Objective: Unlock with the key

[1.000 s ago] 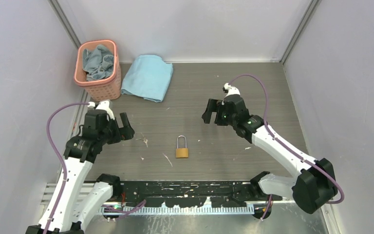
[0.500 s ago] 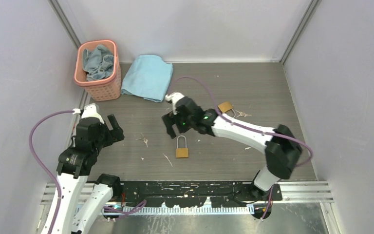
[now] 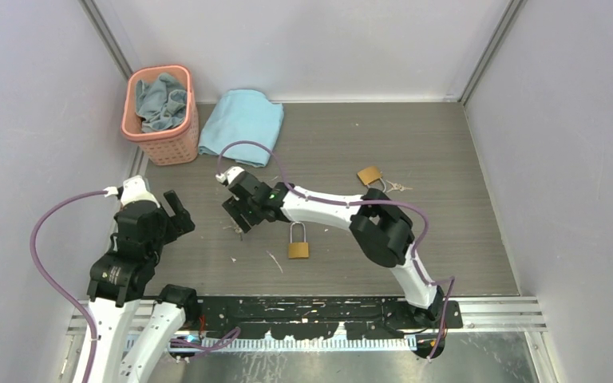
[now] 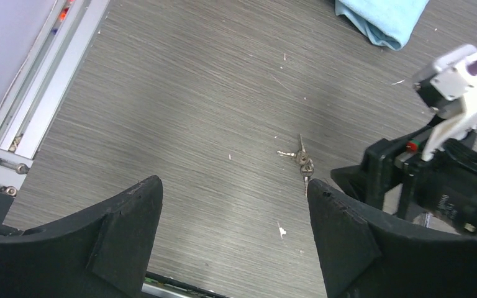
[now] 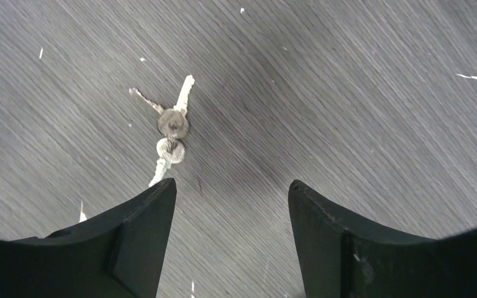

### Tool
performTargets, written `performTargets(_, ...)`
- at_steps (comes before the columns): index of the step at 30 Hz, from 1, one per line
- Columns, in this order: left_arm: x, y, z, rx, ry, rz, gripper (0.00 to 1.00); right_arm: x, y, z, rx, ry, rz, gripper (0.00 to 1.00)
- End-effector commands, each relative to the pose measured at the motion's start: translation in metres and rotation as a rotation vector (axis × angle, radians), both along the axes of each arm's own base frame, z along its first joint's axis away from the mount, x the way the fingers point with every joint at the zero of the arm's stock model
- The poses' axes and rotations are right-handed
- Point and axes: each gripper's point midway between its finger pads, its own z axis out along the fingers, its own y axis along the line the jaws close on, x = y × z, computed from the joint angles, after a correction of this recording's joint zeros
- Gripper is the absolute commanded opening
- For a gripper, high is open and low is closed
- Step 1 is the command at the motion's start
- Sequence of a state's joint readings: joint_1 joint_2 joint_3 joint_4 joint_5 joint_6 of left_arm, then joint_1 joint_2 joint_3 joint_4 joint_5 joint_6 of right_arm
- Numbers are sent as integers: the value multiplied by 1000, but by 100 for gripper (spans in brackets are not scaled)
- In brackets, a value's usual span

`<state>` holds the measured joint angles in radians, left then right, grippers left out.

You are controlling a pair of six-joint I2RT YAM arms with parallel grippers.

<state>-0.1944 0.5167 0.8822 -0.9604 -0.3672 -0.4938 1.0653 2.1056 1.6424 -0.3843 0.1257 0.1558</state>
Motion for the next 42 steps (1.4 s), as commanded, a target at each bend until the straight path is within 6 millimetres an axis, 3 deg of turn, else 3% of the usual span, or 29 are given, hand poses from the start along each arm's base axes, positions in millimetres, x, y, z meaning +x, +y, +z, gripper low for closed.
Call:
performTargets(1,1,4,8,1,-39,26,86,8,31,21,63,-70,-56,69)
performTargets(10,0,4,9,0,-46,21,86,-7,50,-3,60,-35,-83,61)
performTargets(25,0,2,9,-2,-49,11,86,-6,51,-38,1,-47,-149,47)
performTargets(34,0,2,9,-2,-51,7,86,-30,35,-52,-114,-88,-103,19)
performTargets(42,1,1,8,-3,-45,0,86,-46,-3,-52,-164,-103,-130,13)
